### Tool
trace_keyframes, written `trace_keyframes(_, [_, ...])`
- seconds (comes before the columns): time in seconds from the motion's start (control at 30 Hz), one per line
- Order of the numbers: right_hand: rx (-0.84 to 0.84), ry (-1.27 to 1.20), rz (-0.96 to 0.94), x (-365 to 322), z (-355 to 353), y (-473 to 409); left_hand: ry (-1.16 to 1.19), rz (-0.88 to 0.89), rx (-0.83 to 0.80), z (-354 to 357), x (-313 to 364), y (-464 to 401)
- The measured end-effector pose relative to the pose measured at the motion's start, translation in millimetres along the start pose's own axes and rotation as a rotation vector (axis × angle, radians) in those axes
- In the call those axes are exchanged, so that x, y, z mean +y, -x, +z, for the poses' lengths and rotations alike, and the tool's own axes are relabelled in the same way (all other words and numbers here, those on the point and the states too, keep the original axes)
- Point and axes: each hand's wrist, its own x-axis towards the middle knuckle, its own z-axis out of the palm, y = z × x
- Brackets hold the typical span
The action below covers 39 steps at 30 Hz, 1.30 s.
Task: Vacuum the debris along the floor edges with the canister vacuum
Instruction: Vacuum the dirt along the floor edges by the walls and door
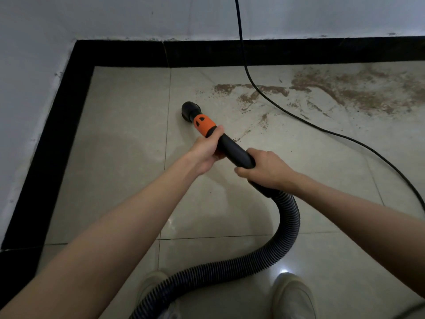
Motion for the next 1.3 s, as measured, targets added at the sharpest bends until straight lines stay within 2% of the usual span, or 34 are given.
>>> trace_keyframes(0.13, [-0.078,-0.08,0.026,-4,-9,-5,0.007,0.009,-0.018,-9,7,-1])
trace_keyframes(0.23, [-0.179,-0.023,0.049,1,-5,9,-0.051,0.02,-0.012,-17,-3,1])
trace_keyframes(0.4, [-0.239,0.059,-0.014,5,10,28,0.032,-0.052,-0.012,-25,-14,10])
trace_keyframes(0.67, [-0.189,-0.174,0.009,-5,13,18,0.034,-0.048,-0.11,-27,-20,20])
trace_keyframes(0.8, [-0.184,-0.284,0.032,-7,15,19,0.079,-0.004,-0.089,-23,-21,21])
trace_keyframes(1.0, [-0.197,-0.395,0.127,-3,20,35,0.197,-0.116,-0.059,-5,-27,24])
trace_keyframes(1.17, [-0.286,-0.625,0.259,10,28,57,0.054,-0.152,-0.036,9,-45,30])
trace_keyframes(1.3, [-0.255,-0.653,0.289,20,32,74,-0.034,-0.139,-0.052,20,-60,35])
